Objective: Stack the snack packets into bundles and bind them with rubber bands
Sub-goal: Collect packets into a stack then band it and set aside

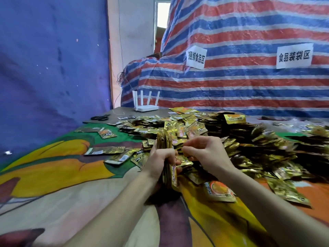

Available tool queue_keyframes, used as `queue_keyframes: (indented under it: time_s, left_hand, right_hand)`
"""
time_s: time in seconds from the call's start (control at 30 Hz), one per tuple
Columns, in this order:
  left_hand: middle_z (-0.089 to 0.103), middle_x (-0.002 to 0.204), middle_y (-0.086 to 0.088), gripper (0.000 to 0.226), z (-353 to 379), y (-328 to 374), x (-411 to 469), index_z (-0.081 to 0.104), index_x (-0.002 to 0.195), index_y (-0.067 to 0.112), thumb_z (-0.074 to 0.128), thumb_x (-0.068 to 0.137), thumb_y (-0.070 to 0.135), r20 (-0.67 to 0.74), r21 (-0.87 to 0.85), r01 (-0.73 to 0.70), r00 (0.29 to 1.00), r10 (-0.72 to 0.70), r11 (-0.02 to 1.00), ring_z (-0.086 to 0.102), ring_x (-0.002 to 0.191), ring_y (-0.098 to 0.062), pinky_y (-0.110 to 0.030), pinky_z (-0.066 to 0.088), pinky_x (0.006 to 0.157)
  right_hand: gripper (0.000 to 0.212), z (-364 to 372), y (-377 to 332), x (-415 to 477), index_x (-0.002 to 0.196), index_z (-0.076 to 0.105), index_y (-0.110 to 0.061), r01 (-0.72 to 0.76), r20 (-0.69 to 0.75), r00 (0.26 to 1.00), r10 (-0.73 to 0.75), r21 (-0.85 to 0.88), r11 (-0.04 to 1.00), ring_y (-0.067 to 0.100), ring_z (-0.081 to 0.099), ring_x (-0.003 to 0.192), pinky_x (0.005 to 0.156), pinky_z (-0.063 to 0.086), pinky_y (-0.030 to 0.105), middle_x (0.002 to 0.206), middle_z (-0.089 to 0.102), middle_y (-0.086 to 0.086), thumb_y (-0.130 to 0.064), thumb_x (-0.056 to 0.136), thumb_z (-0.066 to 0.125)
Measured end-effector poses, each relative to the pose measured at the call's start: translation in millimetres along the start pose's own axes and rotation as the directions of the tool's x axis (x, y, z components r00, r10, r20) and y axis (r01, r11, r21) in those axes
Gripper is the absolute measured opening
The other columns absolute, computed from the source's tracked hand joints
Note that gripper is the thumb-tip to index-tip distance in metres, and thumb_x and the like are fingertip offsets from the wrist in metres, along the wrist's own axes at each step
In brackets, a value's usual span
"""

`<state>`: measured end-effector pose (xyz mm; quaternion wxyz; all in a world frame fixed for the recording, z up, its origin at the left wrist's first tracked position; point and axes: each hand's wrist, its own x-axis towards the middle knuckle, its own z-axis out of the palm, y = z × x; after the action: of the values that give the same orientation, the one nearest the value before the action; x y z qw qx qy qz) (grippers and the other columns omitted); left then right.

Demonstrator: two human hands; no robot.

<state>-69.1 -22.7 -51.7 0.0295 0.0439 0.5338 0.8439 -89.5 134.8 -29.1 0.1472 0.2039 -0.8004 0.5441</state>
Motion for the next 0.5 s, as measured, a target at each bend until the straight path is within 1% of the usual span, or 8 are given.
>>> queue_keyframes:
  time_s: [0.07,0.13,0.27,0.33,0.4,0.5]
  left_hand:
    - [0.041,0.084,-0.012,0.06,-0.4,0.8,0.5,0.044,0.11,0.008,0.05,0.05,0.0,0.006,-0.029,0.016,1.0,-0.016,0.999,0.047,0.06,-0.022,-0.027,0.043,0.045]
    - [0.041,0.085,-0.012,0.061,-1.4,1.2,1.3,0.043,0.11,0.01,0.05,0.05,0.001,0.008,-0.043,0.017,1.0,-0.016,0.999,0.047,0.06,-0.022,-0.027,0.043,0.044]
    - [0.04,0.083,-0.011,0.06,-2.1,-0.2,3.3,0.04,0.108,0.011,0.051,0.05,0.001,0.012,-0.027,-0.004,1.0,0.004,1.0,0.044,0.059,-0.021,-0.026,0.041,0.045]
    - [0.04,0.08,-0.011,0.059,-2.7,-1.3,5.4,0.04,0.107,0.009,0.051,0.049,0.001,0.006,-0.009,-0.014,1.0,0.014,1.0,0.044,0.057,-0.021,-0.026,0.041,0.045]
    - [0.04,0.078,-0.011,0.057,-4.3,-2.6,7.6,0.039,0.104,0.008,0.052,0.049,0.002,-0.006,0.022,-0.03,1.0,0.03,0.999,0.045,0.056,-0.021,-0.026,0.041,0.045]
    - [0.041,0.078,-0.013,0.053,-6.4,-4.4,9.1,0.04,0.095,0.009,0.055,0.045,0.002,-0.024,0.07,-0.082,0.996,0.084,0.994,0.045,0.058,-0.023,-0.028,0.041,0.047]
  right_hand:
    - [0.005,-2.5,4.6,-1.1,0.088,0.08,-0.016,-0.017,0.056,0.998,0.016,0.018,1.0,0.014,0.073,0.072,0.068,0.059,0.023,0.077,0.077,-0.001,-0.013,0.084,0.081]
    - [0.008,-4.9,8.5,-2.3,0.09,0.08,-0.016,-0.024,0.105,0.994,0.02,0.033,0.999,0.01,0.072,0.068,0.067,0.057,0.022,0.076,0.077,0.0,-0.014,0.083,0.082]
    - [0.015,-8.9,10.4,-2.7,0.099,0.079,-0.013,-0.009,0.17,0.985,0.005,0.024,1.0,0.007,0.065,0.059,0.062,0.051,0.018,0.074,0.077,-0.001,-0.01,0.084,0.08]
    - [0.017,-9.7,8.8,-3.8,0.103,0.079,-0.013,-0.005,0.222,0.975,0.005,0.0,1.0,0.006,0.064,0.059,0.06,0.05,0.015,0.071,0.075,-0.003,-0.011,0.086,0.078]
    - [0.017,-9.5,7.2,-4.7,0.103,0.079,-0.012,-0.021,0.264,0.964,0.022,-0.007,1.0,0.007,0.068,0.062,0.06,0.052,0.017,0.073,0.076,-0.002,-0.014,0.086,0.079]
    - [0.007,-9.4,4.7,-5.7,0.094,0.08,-0.012,-0.043,0.284,0.958,0.043,-0.005,0.999,0.013,0.07,0.071,0.069,0.06,0.026,0.081,0.075,0.013,-0.013,0.089,0.076]
